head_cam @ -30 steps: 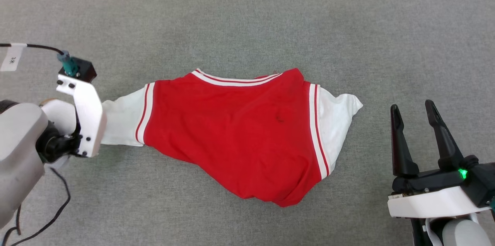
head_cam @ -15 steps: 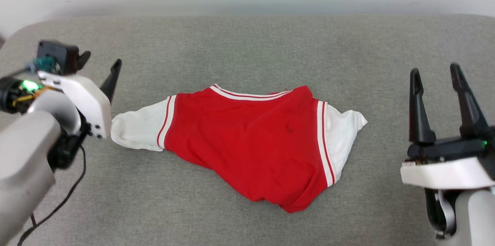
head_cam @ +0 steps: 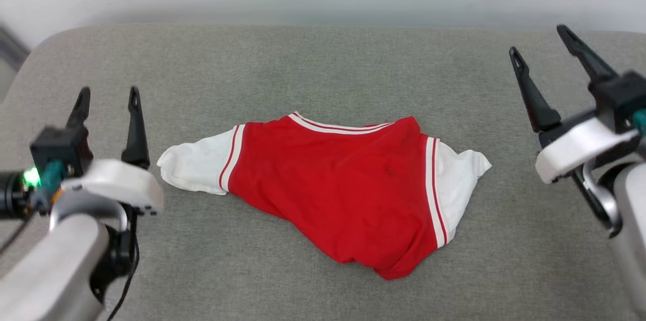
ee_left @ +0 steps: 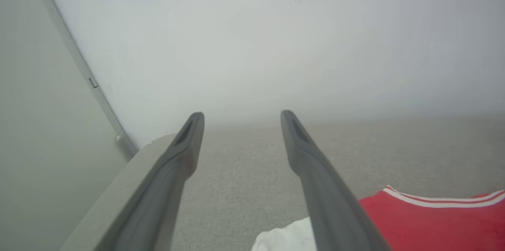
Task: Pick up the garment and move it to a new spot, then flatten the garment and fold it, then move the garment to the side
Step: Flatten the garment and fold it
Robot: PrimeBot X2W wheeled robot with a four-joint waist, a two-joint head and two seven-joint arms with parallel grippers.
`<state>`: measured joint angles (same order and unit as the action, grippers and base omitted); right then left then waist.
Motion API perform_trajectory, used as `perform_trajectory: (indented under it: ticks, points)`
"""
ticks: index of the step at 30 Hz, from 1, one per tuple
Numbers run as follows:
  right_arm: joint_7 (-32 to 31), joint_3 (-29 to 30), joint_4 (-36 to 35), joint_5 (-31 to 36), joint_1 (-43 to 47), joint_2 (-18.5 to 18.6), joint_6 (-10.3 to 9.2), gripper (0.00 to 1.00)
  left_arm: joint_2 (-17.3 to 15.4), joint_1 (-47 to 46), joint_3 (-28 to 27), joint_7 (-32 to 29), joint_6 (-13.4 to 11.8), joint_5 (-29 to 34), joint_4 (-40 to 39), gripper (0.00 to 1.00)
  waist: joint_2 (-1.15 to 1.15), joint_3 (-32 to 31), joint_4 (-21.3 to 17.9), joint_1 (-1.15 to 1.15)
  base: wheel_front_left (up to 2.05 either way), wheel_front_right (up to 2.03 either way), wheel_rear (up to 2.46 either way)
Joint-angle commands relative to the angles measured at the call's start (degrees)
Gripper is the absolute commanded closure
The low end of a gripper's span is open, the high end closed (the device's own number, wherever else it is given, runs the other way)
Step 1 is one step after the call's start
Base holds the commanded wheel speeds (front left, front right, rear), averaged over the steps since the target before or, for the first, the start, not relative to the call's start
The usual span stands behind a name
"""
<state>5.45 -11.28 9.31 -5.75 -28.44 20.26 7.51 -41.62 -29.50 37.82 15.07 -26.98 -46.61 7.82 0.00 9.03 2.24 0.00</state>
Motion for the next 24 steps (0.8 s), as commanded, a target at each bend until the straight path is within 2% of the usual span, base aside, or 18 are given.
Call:
perform_trajectory:
  ticks: [1, 6, 10, 14, 18, 21, 24]
  points:
    - [-1.8, -1.7, 0.4, -1.3, -1.6, 1.5, -0.04, 0.00, 0.8, 2.1, -1.6, 0.1, -0.6, 1.7, -1.2, 0.00, 0.00, 0.2, 0.3, 0.00, 0.00, 0.00, 0.00]
    - [-15.2, -14.0, 1.2, -11.0, -8.2, 10.6, -0.06, 0.00, 5.3, 10.4, -9.7, 0.1, -2.3, 9.5, -6.4, 0.00, 0.00, 1.1, 1.3, 0.00, 0.00, 0.00, 0.00]
    - [-27.1, -24.8, 1.1, -20.3, -13.6, 17.3, -0.06, 0.00, 9.9, 14.8, -14.7, 0.1, -1.8, 15.2, -9.4, 0.00, 0.00, 2.2, 2.2, 0.00, 0.00, 0.00, 0.00]
    - [-38.6, -33.9, 1.3, -29.6, -18.3, 21.8, -0.06, 0.00, 14.8, 18.4, -18.4, 0.1, -0.6, 19.9, -10.9, 0.00, 0.00, 3.6, 3.1, 0.00, 0.00, 0.00, 0.00]
    - [-45.9, -39.8, 3.1, -35.6, -22.2, 23.8, -0.06, 0.00, 19.3, 20.3, -20.8, 0.1, 2.1, 24.0, -11.4, 0.00, 0.00, 5.6, 4.3, 0.00, 0.00, 0.00, 0.00]
    - [-47.8, -42.6, 6.0, -37.8, -24.2, 23.6, -0.06, 0.00, 22.5, 20.7, -22.0, 0.1, 4.4, 26.5, -11.0, 0.00, 0.00, 7.3, 5.4, 0.00, 0.00, 0.00, 0.00]
    - [-47.8, -44.4, 9.9, -39.6, -25.0, 21.9, -0.05, 0.00, 25.4, 20.0, -23.3, 0.1, 6.5, 28.8, -10.5, 0.00, 0.00, 9.1, 6.4, 0.00, 0.00, 0.00, 0.00]
